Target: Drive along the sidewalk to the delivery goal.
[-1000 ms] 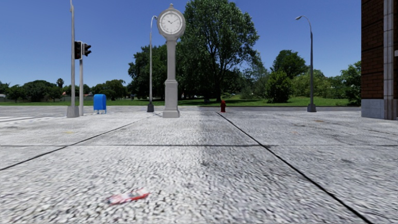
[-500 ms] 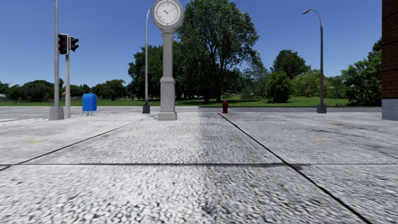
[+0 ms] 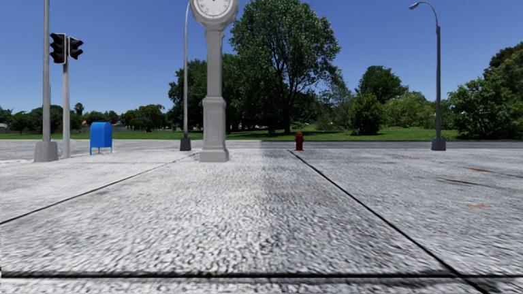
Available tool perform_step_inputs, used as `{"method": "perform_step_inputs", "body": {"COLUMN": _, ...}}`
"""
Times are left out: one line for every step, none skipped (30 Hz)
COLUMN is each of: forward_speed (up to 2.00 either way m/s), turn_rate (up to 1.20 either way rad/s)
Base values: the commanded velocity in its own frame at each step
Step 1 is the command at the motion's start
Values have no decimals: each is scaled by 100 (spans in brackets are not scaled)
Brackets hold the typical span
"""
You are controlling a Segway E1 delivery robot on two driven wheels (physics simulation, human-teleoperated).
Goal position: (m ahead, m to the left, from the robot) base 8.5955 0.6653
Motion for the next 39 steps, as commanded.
{"method": "perform_step_inputs", "body": {"forward_speed": 200, "turn_rate": 0}}
{"method": "perform_step_inputs", "body": {"forward_speed": 200, "turn_rate": 0}}
{"method": "perform_step_inputs", "body": {"forward_speed": 200, "turn_rate": 0}}
{"method": "perform_step_inputs", "body": {"forward_speed": 200, "turn_rate": 0}}
{"method": "perform_step_inputs", "body": {"forward_speed": 200, "turn_rate": 0}}
{"method": "perform_step_inputs", "body": {"forward_speed": 200, "turn_rate": 0}}
{"method": "perform_step_inputs", "body": {"forward_speed": 200, "turn_rate": 0}}
{"method": "perform_step_inputs", "body": {"forward_speed": 200, "turn_rate": 0}}
{"method": "perform_step_inputs", "body": {"forward_speed": 200, "turn_rate": 0}}
{"method": "perform_step_inputs", "body": {"forward_speed": 200, "turn_rate": 0}}
{"method": "perform_step_inputs", "body": {"forward_speed": 200, "turn_rate": 0}}
{"method": "perform_step_inputs", "body": {"forward_speed": 200, "turn_rate": 0}}
{"method": "perform_step_inputs", "body": {"forward_speed": 200, "turn_rate": 0}}
{"method": "perform_step_inputs", "body": {"forward_speed": 200, "turn_rate": 0}}
{"method": "perform_step_inputs", "body": {"forward_speed": 200, "turn_rate": 0}}
{"method": "perform_step_inputs", "body": {"forward_speed": 200, "turn_rate": 0}}
{"method": "perform_step_inputs", "body": {"forward_speed": 200, "turn_rate": 0}}
{"method": "perform_step_inputs", "body": {"forward_speed": 200, "turn_rate": 0}}
{"method": "perform_step_inputs", "body": {"forward_speed": 200, "turn_rate": 0}}
{"method": "perform_step_inputs", "body": {"forward_speed": 200, "turn_rate": 0}}
{"method": "perform_step_inputs", "body": {"forward_speed": 200, "turn_rate": 0}}
{"method": "perform_step_inputs", "body": {"forward_speed": 200, "turn_rate": 0}}
{"method": "perform_step_inputs", "body": {"forward_speed": 200, "turn_rate": 0}}
{"method": "perform_step_inputs", "body": {"forward_speed": 200, "turn_rate": 0}}
{"method": "perform_step_inputs", "body": {"forward_speed": 200, "turn_rate": 0}}
{"method": "perform_step_inputs", "body": {"forward_speed": 200, "turn_rate": 0}}
{"method": "perform_step_inputs", "body": {"forward_speed": 200, "turn_rate": 0}}
{"method": "perform_step_inputs", "body": {"forward_speed": 200, "turn_rate": 0}}
{"method": "perform_step_inputs", "body": {"forward_speed": 200, "turn_rate": 0}}
{"method": "perform_step_inputs", "body": {"forward_speed": 200, "turn_rate": 0}}
{"method": "perform_step_inputs", "body": {"forward_speed": 200, "turn_rate": 0}}
{"method": "perform_step_inputs", "body": {"forward_speed": 200, "turn_rate": 0}}
{"method": "perform_step_inputs", "body": {"forward_speed": 200, "turn_rate": 0}}
{"method": "perform_step_inputs", "body": {"forward_speed": 200, "turn_rate": 0}}
{"method": "perform_step_inputs", "body": {"forward_speed": 200, "turn_rate": 0}}
{"method": "perform_step_inputs", "body": {"forward_speed": 200, "turn_rate": 0}}
{"method": "perform_step_inputs", "body": {"forward_speed": 200, "turn_rate": 0}}
{"method": "perform_step_inputs", "body": {"forward_speed": 200, "turn_rate": 0}}
{"method": "perform_step_inputs", "body": {"forward_speed": 200, "turn_rate": 0}}
